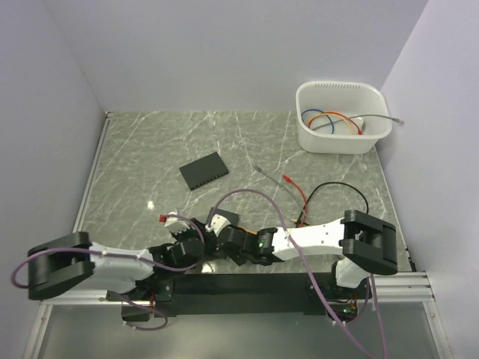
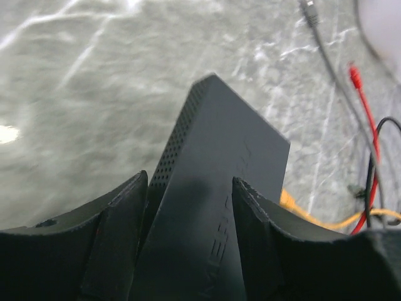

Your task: Insert the plug into the switch port

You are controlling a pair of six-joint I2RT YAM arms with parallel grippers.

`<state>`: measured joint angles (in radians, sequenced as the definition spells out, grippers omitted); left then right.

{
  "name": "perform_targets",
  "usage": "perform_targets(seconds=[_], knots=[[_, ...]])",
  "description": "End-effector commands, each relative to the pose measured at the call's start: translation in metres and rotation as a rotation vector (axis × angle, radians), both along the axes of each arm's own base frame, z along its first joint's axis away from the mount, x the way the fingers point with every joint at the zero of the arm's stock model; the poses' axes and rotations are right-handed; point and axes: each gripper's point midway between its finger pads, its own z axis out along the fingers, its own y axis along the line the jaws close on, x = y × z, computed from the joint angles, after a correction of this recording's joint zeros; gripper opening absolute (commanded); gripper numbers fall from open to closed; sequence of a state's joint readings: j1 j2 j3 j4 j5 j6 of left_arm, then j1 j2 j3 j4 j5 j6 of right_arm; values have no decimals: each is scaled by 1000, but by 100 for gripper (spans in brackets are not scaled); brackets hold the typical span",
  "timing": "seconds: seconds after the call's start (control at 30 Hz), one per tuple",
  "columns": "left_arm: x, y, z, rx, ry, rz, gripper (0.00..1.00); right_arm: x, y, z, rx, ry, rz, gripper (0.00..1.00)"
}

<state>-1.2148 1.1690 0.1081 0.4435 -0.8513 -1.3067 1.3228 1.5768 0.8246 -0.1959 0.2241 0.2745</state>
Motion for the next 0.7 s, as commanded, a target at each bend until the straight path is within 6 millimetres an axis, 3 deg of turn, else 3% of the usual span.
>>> perform_targets(seconds=[0.0, 0.03, 0.1, 0.13, 0.2, 0.23, 0.27, 0.37, 0.53, 0.67], knots=[[-87, -31, -36, -74, 365, -307, 61, 73, 121, 241, 993, -322, -174, 0], [-85, -31, -25, -109, 345, -301, 62, 73, 119, 236, 978, -320, -175, 0], [-83, -19, -25, -88, 338, -274, 63, 74, 106, 218, 921, -324, -192, 5], [-81, -22, -10, -132, 314, -275, 63, 72, 99, 202, 886, -312, -201, 8], [-78, -8, -11, -96, 310, -239, 64, 72, 86, 192, 858, -305, -226, 18], [-76, -7, -1, -127, 290, -236, 65, 69, 78, 176, 824, -293, -228, 22], [-74, -3, 0, -124, 279, -219, 65, 67, 73, 177, 831, -287, -236, 32], [-73, 9, 0, -112, 274, -191, 67, 64, 56, 155, 785, -264, -263, 44], [-71, 19, 0, -88, 272, -168, 68, 53, 31, 133, 737, -237, -283, 50], [-69, 23, 4, -69, 266, -149, 69, 53, 13, 131, 718, -240, -341, 51]])
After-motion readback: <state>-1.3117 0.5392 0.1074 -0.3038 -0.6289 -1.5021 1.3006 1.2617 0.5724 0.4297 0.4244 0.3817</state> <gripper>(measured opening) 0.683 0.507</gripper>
